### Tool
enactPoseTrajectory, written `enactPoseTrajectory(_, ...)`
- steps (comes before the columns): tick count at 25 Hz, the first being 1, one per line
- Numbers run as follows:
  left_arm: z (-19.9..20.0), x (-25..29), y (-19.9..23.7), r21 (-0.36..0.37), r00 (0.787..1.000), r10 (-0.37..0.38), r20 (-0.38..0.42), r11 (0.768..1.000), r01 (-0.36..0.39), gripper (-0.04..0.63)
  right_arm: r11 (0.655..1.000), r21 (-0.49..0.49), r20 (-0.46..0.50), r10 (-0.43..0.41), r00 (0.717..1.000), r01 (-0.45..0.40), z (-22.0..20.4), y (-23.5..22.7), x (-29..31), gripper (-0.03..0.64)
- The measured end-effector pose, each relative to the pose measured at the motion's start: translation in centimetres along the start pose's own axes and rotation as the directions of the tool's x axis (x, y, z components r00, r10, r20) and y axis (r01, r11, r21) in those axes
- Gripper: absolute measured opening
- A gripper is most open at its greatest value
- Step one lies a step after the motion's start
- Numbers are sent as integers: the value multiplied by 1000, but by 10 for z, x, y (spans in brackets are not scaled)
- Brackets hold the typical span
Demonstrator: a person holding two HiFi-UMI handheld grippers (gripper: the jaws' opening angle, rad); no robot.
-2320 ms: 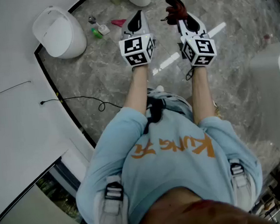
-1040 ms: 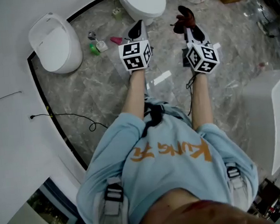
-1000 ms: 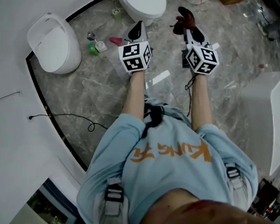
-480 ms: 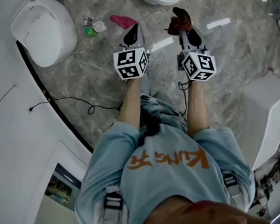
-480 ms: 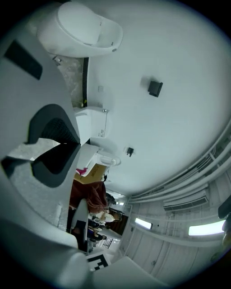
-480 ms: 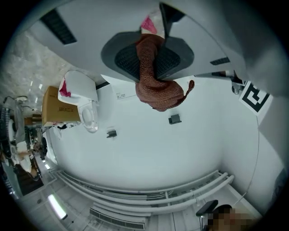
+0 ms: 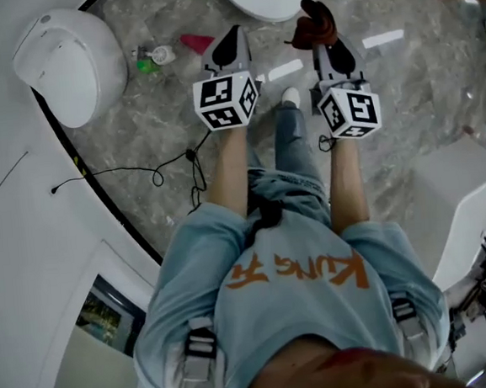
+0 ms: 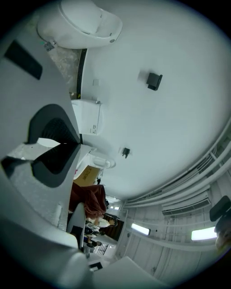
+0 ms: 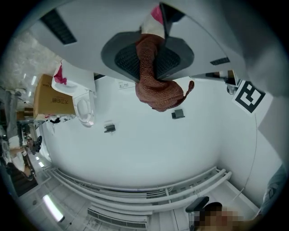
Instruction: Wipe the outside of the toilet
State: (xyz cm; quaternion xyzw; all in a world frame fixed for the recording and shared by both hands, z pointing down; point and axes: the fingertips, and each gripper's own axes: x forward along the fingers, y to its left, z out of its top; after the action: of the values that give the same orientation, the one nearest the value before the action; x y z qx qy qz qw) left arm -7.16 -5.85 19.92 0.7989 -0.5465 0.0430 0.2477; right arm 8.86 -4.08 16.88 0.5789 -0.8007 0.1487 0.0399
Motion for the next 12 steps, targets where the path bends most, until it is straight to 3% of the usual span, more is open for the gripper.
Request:
enactPoseTrajectory(6,-21,25,-26,-36,998,54,16,998,-53,-5,996,-62,-78,58,995,-63,-16,-47,15,75)
enactPoseTrajectory(12,-89,34,-2,-46,995,75,-65,996,-78,-5,995,-13,-177,92,980,-96,-106,-40,26,75)
